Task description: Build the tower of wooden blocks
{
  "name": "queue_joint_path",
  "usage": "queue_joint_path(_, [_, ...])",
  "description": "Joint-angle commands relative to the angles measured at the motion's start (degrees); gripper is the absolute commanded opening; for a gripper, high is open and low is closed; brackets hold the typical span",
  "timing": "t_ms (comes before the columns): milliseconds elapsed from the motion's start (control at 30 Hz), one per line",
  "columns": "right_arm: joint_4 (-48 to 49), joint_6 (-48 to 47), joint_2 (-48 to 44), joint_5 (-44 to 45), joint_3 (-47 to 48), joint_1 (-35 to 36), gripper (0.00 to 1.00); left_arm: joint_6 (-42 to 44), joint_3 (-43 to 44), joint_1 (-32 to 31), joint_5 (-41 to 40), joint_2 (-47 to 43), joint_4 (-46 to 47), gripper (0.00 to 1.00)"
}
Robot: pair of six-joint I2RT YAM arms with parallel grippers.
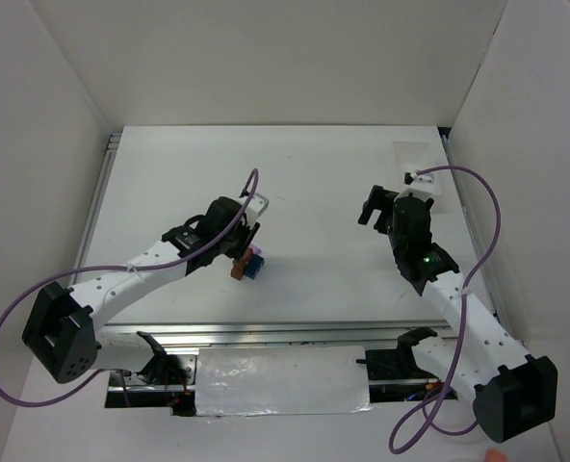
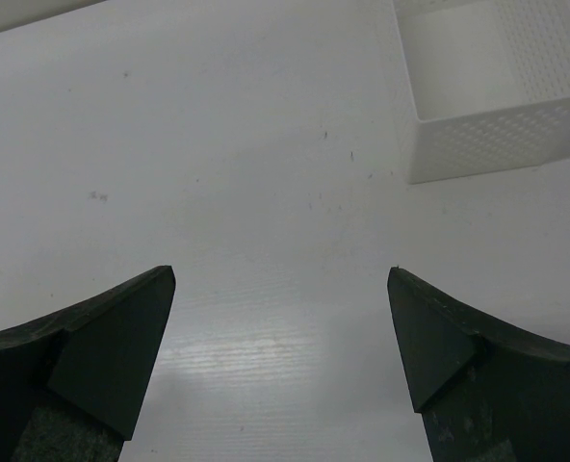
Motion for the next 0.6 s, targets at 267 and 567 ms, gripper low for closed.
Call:
queue_joint_path(267, [1.3,-0.5,-1.4,0.2,-0.6,-0.4,1.00,1.1,2.0,1.2,2.2,3.9,1.3,0.37])
queue_joint_path(567, [1.3,-0.4,-1.5,0.2,-0.6,-0.4,1.00,1.4,1.8,1.2,2.7,4.7,1.5,0.37])
